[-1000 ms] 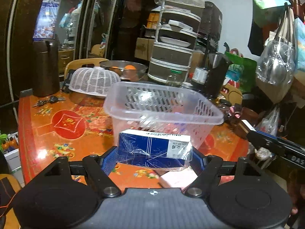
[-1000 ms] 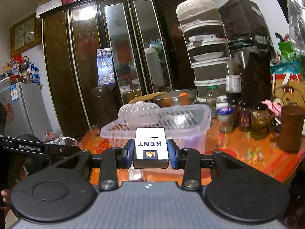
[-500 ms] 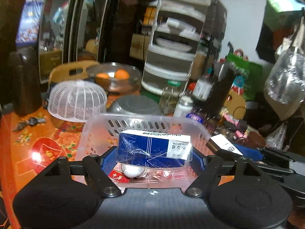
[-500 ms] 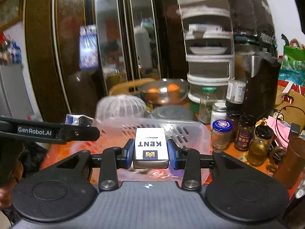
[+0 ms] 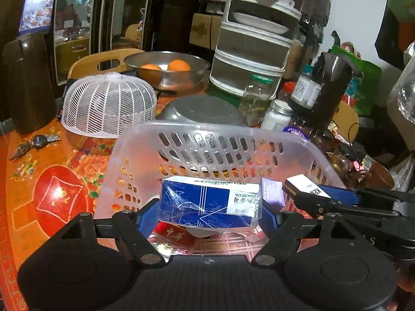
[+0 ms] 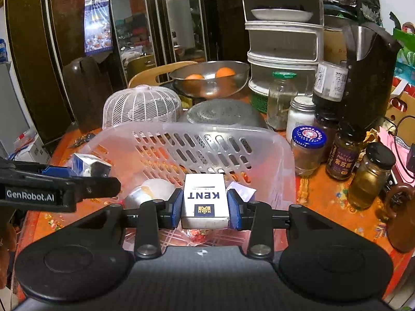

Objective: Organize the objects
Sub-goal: 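Carry the blue box and KENT pack into the basket and open both tools, then grasp the THANK YOU box with the right tool while the left tool grasps the small clear box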

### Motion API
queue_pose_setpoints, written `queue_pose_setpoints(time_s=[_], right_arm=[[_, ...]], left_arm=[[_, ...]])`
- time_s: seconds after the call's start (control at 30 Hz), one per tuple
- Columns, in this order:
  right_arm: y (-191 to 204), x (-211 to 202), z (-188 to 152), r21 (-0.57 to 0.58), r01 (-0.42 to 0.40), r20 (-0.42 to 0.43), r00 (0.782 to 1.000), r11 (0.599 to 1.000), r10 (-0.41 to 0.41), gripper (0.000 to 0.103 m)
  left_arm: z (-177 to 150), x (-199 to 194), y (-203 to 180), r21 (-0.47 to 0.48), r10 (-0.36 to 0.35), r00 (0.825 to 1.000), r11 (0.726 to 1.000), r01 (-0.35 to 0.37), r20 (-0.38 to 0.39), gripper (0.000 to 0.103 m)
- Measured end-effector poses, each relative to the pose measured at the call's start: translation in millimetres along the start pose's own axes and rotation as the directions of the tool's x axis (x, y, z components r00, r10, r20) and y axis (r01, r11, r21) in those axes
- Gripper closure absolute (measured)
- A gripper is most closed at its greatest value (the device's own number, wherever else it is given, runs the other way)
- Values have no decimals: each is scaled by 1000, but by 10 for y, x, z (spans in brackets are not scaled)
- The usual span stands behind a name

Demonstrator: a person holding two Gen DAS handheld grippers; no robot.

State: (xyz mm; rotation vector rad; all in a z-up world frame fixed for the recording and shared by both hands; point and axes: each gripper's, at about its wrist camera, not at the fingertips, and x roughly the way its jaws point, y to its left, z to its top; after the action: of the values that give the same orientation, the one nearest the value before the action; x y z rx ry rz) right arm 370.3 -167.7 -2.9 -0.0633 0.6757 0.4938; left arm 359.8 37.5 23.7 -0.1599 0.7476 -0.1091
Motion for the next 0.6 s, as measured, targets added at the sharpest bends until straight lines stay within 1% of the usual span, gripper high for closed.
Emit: queue_pose_setpoints(time_s=[0.1, 0.2, 0.23, 0.27, 0.3, 0.37, 0.4, 0.43, 0.47, 0.53, 0.6], right_arm=[[11, 68, 8, -8, 0, -19, 1000, 1000, 0, 63], [4, 89, 25, -5, 4, -15, 1000, 1000, -4, 61], [-5, 87, 28, -1, 2, -9, 1000, 1000, -2, 57], [-15, 79, 33, 5, 3, -1, 1000, 1000, -3, 46], [-25, 70, 42, 9, 0, 6, 1000, 1000, 0, 42], [-38, 30, 44, 9, -4, 25, 1000, 1000, 4, 34], [-48, -2, 43, 9, -1, 35, 999, 1000, 1, 32], [-61, -55, 40, 15, -3, 58, 998, 1000, 2, 25], [-77, -123, 33, 24, -4, 84, 996, 1000, 2, 17], [-110, -301, -8, 44, -12, 138, 990, 999, 6, 7], [-140, -544, -99, 59, -30, 208, 978, 998, 17, 0]], left_arm=[[-23, 80, 21, -4, 4, 1000, 1000, -4, -7, 23], [-46, 132, -12, 24, -13, 1000, 1000, 13, -15, 22], [-63, 125, -28, 32, -7, 1000, 999, 8, -1, 22], [-72, 118, -40, 38, 0, 1000, 999, 0, 9, 19], [-76, 109, -46, 42, 2, 1000, 999, -3, 19, 17], [-85, 63, -42, 37, 6, 999, 999, -8, 48, 7], [-93, 21, -40, 37, 5, 998, 999, -8, 70, 4], [-104, -30, -38, 38, 1, 996, 999, -4, 89, 1], [-117, -90, -30, 37, -7, 994, 999, 3, 105, 0], [-199, -280, -32, 33, -16, 989, 999, 11, 149, 0], [-354, -537, -37, 44, -36, 977, 999, 27, 209, 0]])
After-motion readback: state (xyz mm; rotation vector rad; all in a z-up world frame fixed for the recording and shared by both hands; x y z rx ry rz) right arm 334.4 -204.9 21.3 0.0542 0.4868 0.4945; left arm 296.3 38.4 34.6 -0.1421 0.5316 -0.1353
